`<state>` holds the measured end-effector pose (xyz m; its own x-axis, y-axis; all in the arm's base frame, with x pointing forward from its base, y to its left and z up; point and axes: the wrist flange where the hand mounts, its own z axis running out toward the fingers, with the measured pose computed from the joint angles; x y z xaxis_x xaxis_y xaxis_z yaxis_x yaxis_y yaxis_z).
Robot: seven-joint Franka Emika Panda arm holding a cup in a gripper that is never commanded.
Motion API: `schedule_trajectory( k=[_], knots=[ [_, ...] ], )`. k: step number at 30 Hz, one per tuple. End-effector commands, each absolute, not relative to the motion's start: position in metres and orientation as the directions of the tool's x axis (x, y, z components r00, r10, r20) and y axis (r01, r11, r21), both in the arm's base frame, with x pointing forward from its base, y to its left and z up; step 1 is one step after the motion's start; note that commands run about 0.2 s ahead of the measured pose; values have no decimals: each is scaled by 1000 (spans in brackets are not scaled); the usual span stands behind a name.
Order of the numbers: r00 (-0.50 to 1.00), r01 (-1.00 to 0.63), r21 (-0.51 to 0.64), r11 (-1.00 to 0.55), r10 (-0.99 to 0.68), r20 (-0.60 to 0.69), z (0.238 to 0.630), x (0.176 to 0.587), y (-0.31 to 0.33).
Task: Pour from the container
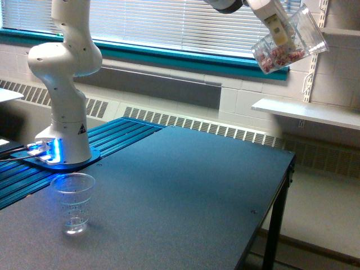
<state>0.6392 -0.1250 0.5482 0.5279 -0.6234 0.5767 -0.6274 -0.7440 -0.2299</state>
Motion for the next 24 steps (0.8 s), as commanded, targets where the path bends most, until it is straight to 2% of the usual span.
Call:
schedule_trajectory(
  k=[1,4,14,24],
  knots=[
    [514,-714,-209,-668,-704,491,495,625,-134],
    [480,-737,-224,-637,-728,491,495,613,-145],
    [343,-852,-245,-463,-847,407,454,550,-199],
    [221,-939,-171,-298,-905,363,408,461,-257]
  ],
)
